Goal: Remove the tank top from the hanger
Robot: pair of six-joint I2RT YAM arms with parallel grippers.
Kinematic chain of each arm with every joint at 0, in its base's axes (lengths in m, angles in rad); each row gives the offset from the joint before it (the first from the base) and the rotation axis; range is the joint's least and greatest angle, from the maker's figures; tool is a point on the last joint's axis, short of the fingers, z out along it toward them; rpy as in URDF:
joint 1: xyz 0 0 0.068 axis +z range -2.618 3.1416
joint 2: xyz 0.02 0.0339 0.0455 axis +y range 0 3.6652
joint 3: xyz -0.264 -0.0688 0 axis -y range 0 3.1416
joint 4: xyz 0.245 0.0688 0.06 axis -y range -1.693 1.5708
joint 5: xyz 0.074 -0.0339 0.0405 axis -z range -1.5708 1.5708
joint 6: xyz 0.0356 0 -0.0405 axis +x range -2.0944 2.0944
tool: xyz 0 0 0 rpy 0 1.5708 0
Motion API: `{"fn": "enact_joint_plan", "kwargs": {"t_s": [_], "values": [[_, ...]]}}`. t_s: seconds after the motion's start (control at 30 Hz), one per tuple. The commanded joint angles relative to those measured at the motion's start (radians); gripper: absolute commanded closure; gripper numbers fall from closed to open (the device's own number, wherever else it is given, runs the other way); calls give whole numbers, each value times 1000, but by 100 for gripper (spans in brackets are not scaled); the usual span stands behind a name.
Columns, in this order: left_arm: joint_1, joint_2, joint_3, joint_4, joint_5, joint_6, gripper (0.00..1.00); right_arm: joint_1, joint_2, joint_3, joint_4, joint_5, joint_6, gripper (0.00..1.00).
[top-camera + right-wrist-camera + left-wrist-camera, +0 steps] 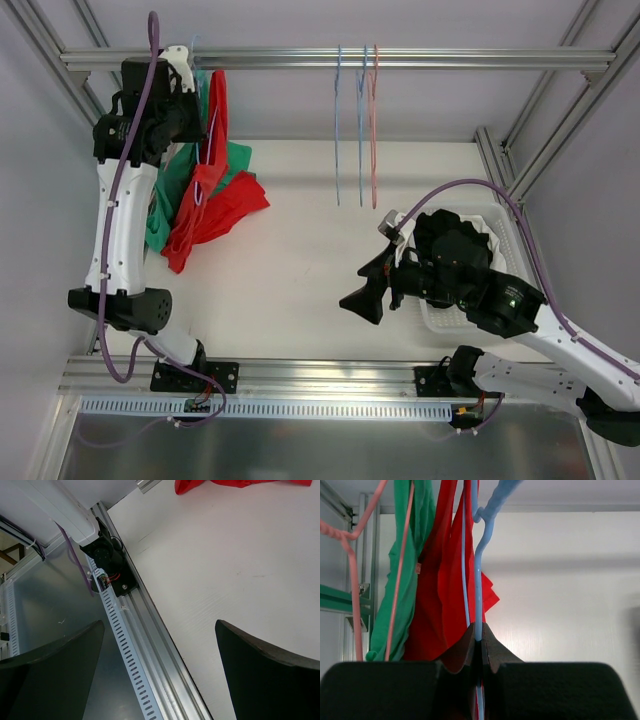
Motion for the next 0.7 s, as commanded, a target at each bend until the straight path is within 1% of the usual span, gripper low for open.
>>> {"fn": "enact_joint_plan", "kwargs": {"t_s": [0.0, 0.27, 0.33, 0.4, 0.43, 0.5, 0.53, 0.57, 0.6, 0.63, 0.67], "values": [[5, -137, 33, 50, 87, -34, 100, 5, -10, -9, 73, -10, -1, 1], [-2, -284, -107, 74, 163, -56, 100, 6, 4, -25, 149, -16, 14, 1], [-6, -318, -165, 73, 217, -77, 100, 6, 9, -25, 153, -19, 16, 0], [-9, -387, -223, 71, 278, -102, 100, 5, 15, -24, 161, -20, 19, 1], [-11, -415, -299, 73, 301, -126, 100, 5, 16, -24, 164, -22, 19, 1], [-20, -514, -383, 73, 358, -152, 100, 6, 19, -22, 185, -25, 25, 1], [-25, -550, -474, 74, 383, -174, 100, 6, 21, -22, 193, -28, 28, 1], [-28, -627, -524, 74, 398, -186, 100, 5, 22, -22, 211, -31, 36, 1], [-37, -666, -565, 74, 419, -192, 100, 6, 29, -22, 222, -40, 39, 1], [-38, -705, -654, 74, 468, -198, 100, 5, 33, -22, 234, -48, 42, 1], [-38, -788, -699, 76, 487, -206, 100, 6, 38, -21, 250, -56, 43, 1]]}}
